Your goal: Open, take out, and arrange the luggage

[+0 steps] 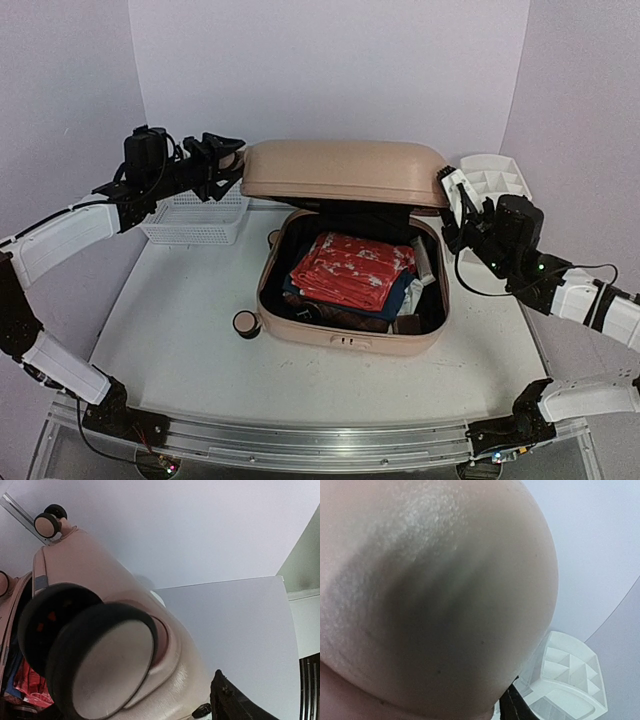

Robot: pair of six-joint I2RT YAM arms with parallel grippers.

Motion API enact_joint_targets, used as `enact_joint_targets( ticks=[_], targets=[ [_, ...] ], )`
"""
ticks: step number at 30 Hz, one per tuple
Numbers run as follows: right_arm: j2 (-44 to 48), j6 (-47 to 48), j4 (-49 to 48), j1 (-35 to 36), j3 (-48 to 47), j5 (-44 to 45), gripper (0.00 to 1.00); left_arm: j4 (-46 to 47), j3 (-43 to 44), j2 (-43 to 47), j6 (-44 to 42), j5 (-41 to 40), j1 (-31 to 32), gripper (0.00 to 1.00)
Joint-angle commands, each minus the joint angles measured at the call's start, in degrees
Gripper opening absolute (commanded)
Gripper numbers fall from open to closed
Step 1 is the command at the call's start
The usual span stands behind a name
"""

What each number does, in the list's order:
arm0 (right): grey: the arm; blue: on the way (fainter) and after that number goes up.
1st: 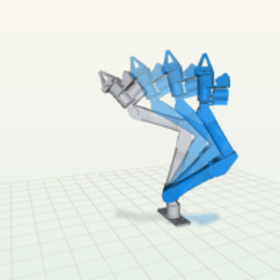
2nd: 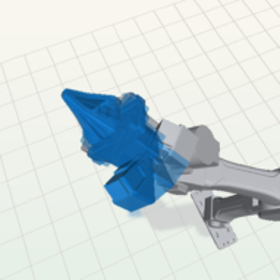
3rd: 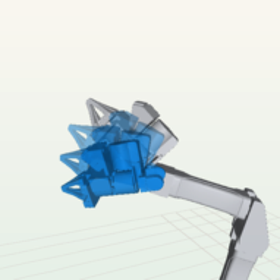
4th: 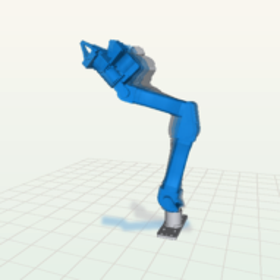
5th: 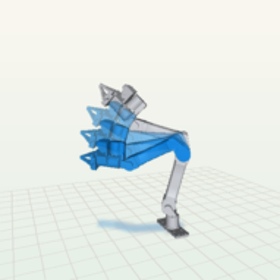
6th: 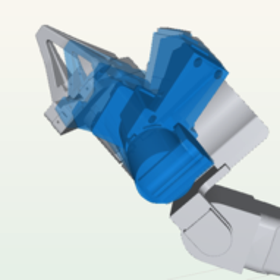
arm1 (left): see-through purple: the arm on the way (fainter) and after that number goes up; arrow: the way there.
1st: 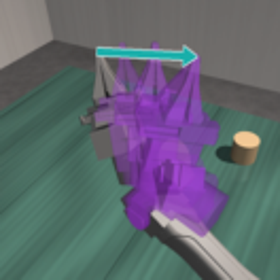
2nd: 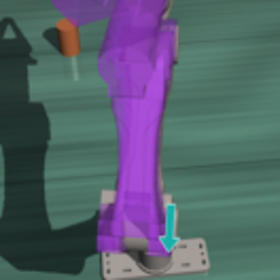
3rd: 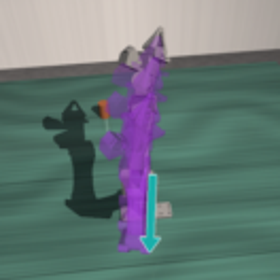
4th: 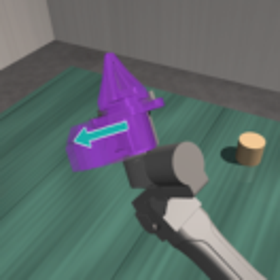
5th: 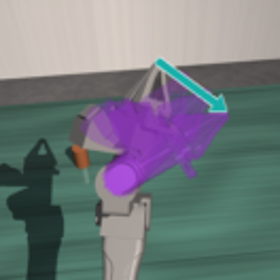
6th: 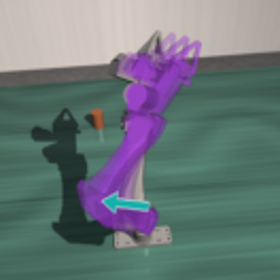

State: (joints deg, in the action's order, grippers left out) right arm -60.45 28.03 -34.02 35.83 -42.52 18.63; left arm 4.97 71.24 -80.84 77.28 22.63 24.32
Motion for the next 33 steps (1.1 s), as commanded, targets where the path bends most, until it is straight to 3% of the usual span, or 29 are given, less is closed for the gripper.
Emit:
enact_joint_targets(
  ticks=[1,8,16,23,33],
  targets=[
    [-2.3,-2.8,-4.3,0.8,-6.7,-1.2,0.27,5.0,0.7,5.8,-8.9,3.0,-0.3,0.8],
    [-6.9,-7.1,0.4,-0.8,-13.7,-0.6,0.22,1.3,-3.6,14.1,-27.1,0.3,-1.0,0.86],
    [-12.4,-17.0,7.2,-8.4,-22.9,-4.8,0.22,-1.1,-12.9,20.9,-49.1,-9.6,-1.0,0.79],
    [-17.9,-22.6,8.9,-12.8,-28.2,-9.6,0.21,-0.7,-8.7,9.9,-62.6,-13.8,-0.2,0.7],
    [-24.2,-25.6,9.1,-15.2,-34.1,-13.2,0.21,7.1,2.3,-8.1,-74.9,-13.1,0.7,0.71]
  ],
)
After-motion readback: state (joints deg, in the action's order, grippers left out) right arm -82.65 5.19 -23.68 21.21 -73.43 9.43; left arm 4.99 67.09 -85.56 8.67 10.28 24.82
